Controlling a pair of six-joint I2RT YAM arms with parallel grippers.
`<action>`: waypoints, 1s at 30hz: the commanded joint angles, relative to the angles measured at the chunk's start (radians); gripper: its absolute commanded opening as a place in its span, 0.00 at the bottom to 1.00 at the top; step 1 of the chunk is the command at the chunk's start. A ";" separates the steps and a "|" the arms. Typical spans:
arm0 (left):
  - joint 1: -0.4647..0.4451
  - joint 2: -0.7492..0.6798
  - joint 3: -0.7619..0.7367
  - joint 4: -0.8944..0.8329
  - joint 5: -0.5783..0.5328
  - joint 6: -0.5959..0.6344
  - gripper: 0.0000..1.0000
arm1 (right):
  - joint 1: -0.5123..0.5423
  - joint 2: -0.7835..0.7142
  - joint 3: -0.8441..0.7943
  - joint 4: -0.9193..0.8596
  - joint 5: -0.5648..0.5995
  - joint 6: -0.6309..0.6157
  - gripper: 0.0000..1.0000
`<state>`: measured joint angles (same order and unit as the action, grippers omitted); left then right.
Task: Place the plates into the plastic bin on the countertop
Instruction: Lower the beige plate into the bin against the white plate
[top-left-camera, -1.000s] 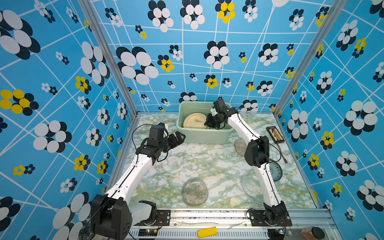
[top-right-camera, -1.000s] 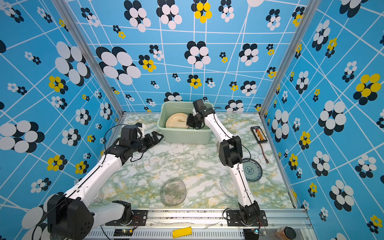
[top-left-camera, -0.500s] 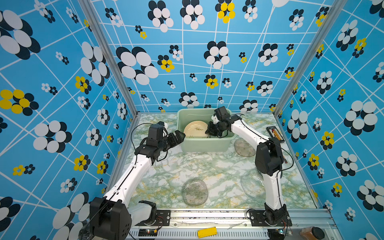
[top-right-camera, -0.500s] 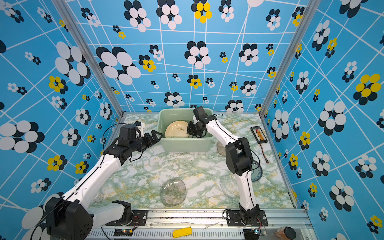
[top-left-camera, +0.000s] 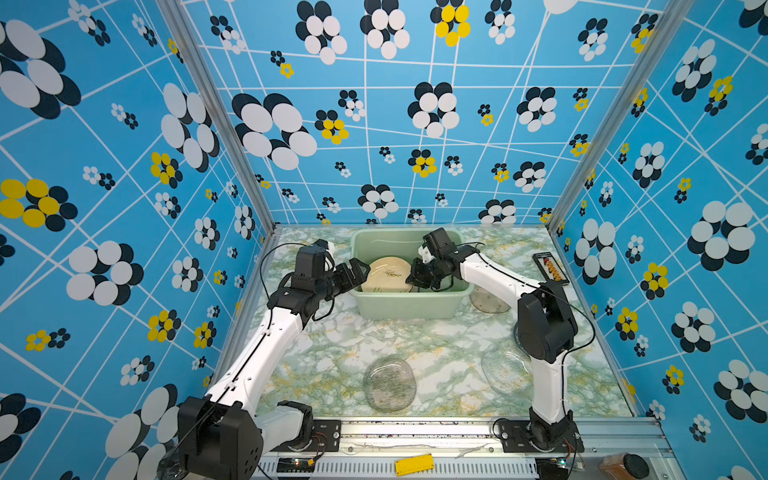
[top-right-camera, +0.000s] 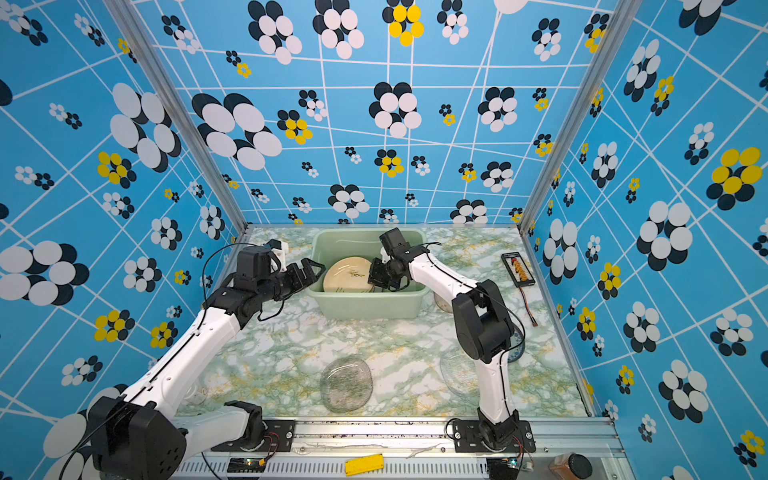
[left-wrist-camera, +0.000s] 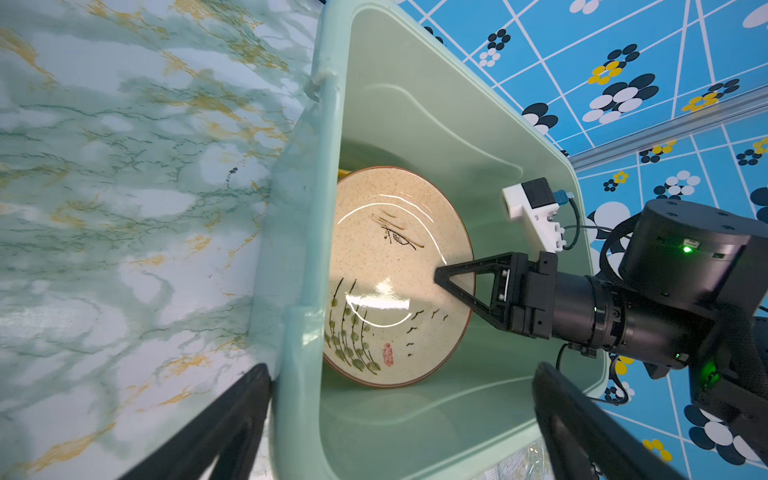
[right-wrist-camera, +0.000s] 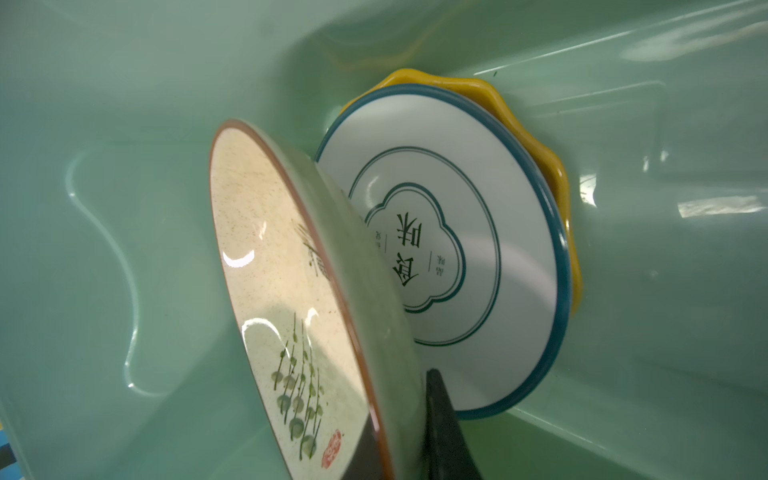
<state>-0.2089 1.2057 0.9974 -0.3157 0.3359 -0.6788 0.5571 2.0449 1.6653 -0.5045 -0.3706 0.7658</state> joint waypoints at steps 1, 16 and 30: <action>0.005 -0.010 0.031 -0.019 -0.015 0.029 0.99 | -0.003 -0.007 0.084 0.061 -0.053 0.036 0.00; 0.005 -0.007 0.032 -0.017 -0.017 0.038 0.99 | -0.022 0.091 0.180 -0.024 -0.045 0.001 0.00; 0.005 -0.001 0.026 -0.011 -0.017 0.033 0.99 | -0.027 0.124 0.196 -0.051 -0.032 -0.006 0.06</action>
<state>-0.2089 1.2057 0.9981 -0.3218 0.3283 -0.6609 0.5343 2.1731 1.8076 -0.5720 -0.3748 0.7738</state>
